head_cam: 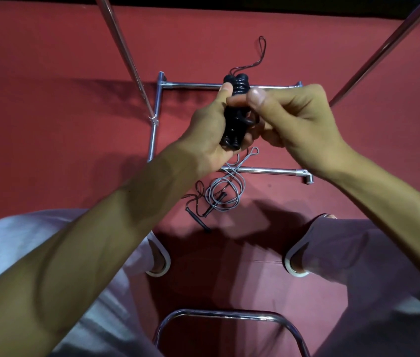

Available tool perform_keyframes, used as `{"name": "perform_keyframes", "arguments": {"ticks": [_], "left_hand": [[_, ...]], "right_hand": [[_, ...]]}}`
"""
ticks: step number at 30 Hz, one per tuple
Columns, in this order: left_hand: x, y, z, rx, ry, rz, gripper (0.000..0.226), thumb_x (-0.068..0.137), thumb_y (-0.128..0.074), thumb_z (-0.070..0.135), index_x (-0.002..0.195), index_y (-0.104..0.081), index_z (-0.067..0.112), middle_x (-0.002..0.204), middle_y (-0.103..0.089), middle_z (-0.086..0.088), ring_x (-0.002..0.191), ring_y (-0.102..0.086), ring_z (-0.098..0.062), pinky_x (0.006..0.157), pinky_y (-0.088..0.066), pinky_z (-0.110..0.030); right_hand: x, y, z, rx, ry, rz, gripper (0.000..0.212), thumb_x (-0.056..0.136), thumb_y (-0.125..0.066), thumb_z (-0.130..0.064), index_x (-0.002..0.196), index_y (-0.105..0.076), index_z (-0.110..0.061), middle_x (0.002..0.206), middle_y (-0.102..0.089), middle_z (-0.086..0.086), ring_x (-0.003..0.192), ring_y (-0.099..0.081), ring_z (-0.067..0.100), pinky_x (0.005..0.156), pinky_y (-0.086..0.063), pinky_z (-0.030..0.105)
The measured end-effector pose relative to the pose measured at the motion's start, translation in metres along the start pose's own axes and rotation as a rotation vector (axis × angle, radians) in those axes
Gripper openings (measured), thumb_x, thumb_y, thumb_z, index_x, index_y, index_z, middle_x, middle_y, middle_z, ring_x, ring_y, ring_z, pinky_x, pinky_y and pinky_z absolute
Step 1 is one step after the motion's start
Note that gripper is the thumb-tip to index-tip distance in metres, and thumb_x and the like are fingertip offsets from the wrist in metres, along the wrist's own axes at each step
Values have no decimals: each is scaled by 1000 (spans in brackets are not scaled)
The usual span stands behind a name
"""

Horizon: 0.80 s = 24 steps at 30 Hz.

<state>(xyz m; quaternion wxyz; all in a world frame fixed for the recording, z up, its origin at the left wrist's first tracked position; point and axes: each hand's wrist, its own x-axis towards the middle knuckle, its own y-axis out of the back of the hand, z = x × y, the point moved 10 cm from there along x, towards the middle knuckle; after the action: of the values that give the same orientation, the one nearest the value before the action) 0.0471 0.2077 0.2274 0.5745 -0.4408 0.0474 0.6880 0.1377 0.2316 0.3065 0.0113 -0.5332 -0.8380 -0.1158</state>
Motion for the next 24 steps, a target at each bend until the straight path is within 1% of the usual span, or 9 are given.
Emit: {"name": "perform_keyframes", "arguments": {"ticks": [1, 3, 4, 6, 10, 12, 15, 19, 24], "left_hand": [[0, 0, 2, -4, 0, 1, 43, 108, -42, 43, 88, -63, 12, 61, -66, -3, 52, -64, -14, 47, -50, -19], [0, -1, 4, -43, 7, -7, 40, 108, -45, 42, 95, -65, 10, 73, -71, -5, 62, -68, -16, 57, -57, -23], [1, -1, 4, -60, 10, -15, 40, 107, -46, 42, 99, -66, 9, 79, -72, -6, 68, -70, -17, 62, -59, -25], [0, -3, 4, -65, 21, -28, 40, 107, -46, 43, 103, -66, 8, 86, -73, -8, 73, -70, -18, 65, -60, -26], [-2, -8, 4, -48, 37, -58, 41, 107, -45, 43, 115, -63, 7, 99, -69, -11, 79, -68, -22, 66, -58, -28], [-3, -10, 5, -49, 43, -82, 41, 108, -44, 43, 113, -62, 7, 91, -68, -10, 67, -67, -21, 60, -57, -27], [-5, -12, 4, -31, 60, -118, 41, 109, -41, 44, 111, -59, 7, 75, -64, -9, 53, -63, -21, 53, -55, -27], [-9, -16, 9, -63, 70, -185, 41, 109, -38, 43, 120, -57, 8, 83, -65, -10, 59, -64, -22, 55, -57, -29], [-14, -17, 11, -27, 87, -209, 41, 108, -39, 46, 104, -58, 11, 75, -63, -6, 58, -61, -21, 53, -53, -27]], "right_hand": [[0, 1, -1, -1, 0, -3, 25, 103, -60, -17, 111, -74, 1, 58, -52, 15, 49, -40, 13, 48, -33, 17], [0, 2, -7, -44, 49, 1, 19, 100, -62, -7, 115, -72, -2, 66, -67, -2, 54, -52, 5, 53, -40, 16], [-1, 3, -9, -84, 80, 10, 18, 98, -66, -6, 114, -73, -2, 75, -73, -7, 58, -57, 8, 55, -45, 23], [-3, 3, -12, -188, 117, 31, 12, 93, -74, -8, 103, -77, -6, 80, -74, -2, 61, -56, 23, 58, -46, 40], [-4, 5, -15, -315, 142, 50, 5, 89, -78, -10, 94, -78, -8, 74, -66, 6, 58, -45, 12, 58, -38, 30], [-5, 4, -18, -367, 167, 45, 6, 89, -78, -14, 94, -79, -9, 71, -61, 9, 59, -47, 16, 58, -38, 31], [-6, 0, -21, -433, 207, 39, 7, 90, -78, -16, 95, -79, -10, 68, -55, 8, 61, -47, 15, 61, -36, 23], [-9, -1, -24, -435, 240, 53, 6, 91, -78, -14, 95, -79, -9, 72, -60, 5, 61, -48, 12, 61, -34, 19], [-17, -2, -32, -456, 326, 132, 9, 92, -78, -14, 93, -78, -5, 67, -58, 7, 59, -51, 17, 59, -34, 18]]}}
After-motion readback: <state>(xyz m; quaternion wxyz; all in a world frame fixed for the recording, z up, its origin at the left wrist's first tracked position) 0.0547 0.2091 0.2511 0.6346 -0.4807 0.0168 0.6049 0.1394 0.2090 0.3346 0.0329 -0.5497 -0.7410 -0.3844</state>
